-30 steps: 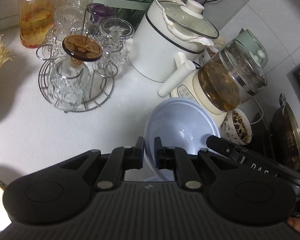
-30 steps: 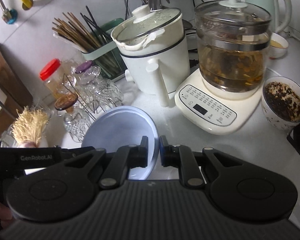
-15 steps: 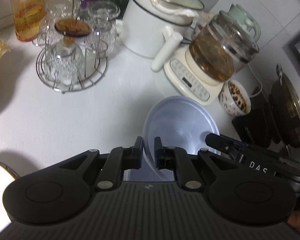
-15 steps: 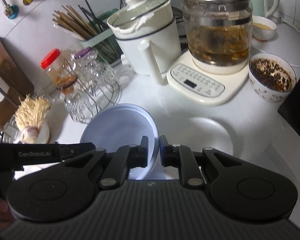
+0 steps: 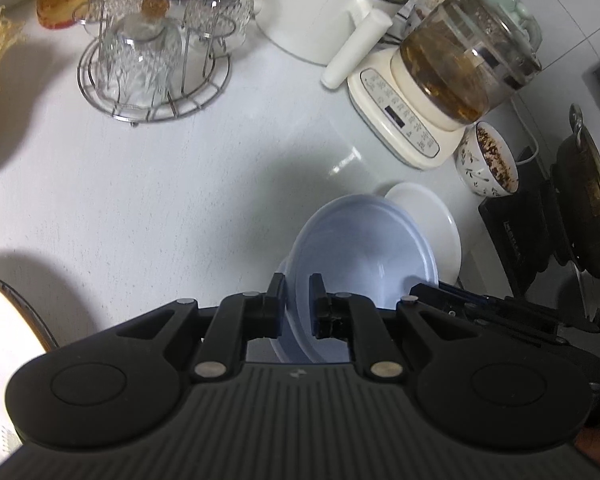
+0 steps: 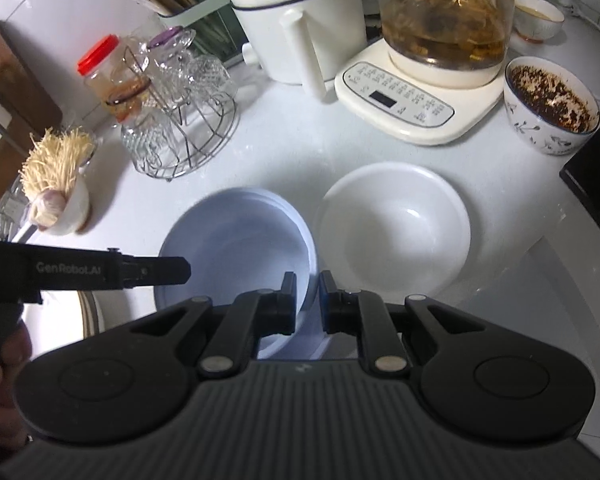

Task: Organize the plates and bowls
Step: 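Lift the light blue bowl with both grippers toward the plate stack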

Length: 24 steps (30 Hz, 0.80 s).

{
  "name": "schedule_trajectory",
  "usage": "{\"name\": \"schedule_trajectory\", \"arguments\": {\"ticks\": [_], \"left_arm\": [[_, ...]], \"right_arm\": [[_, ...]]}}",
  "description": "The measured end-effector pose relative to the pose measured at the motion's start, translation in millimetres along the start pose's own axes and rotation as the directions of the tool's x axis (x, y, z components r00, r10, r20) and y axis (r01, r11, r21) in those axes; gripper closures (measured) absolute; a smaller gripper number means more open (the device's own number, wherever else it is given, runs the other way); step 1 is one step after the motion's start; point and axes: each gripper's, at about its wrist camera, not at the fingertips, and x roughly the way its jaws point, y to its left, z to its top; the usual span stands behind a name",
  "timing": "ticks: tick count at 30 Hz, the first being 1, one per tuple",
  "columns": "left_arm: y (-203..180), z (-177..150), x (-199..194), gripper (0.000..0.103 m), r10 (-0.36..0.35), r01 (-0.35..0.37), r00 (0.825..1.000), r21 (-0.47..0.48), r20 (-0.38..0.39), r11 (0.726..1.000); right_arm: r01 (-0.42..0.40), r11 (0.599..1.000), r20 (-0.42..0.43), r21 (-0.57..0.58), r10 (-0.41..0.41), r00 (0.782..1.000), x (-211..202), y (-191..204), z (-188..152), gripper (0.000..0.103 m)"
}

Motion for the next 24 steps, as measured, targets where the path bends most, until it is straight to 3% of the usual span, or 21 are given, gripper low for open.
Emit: {"name": "schedule_trajectory", "arguments": {"ticks": [13, 20, 21, 23, 24], "left_arm": [[2, -9, 11, 0.090, -0.011, 0.012, 0.998, 0.013, -0.062, 1.000], [4, -12, 5, 0.058, -0.001, 0.001, 0.999, 0.007, -0.050, 1.000], [5, -13, 3, 0.056, 0.002, -0.001, 0.999, 0.011, -0.048, 1.000], [6, -13, -1, 0.053, 0.008, -0.007, 0.999, 0.014, -0.041, 1.000], [7, -14, -2, 0.053, 0.007, -0.007, 0.999, 0.014, -0.037, 1.000]], "right_arm": [[0.005, 0.999, -0.015, 0.044, -0.004, 1.000, 3, -4, -4, 0.087], [-0.003, 0.997, -0.003, 0.074, 0.004, 1.000, -1, -7, -6, 0.085], [-0.004, 0.997, -0.001, 0.079, 0.004, 1.000, -2, -8, -6, 0.083], [-0.003, 0.996, 0.005, 0.093, 0.002, 1.000, -5, -9, -7, 0.054], [-0.008, 0.995, 0.013, 0.100, 0.007, 1.000, -7, -10, -8, 0.051]]}}
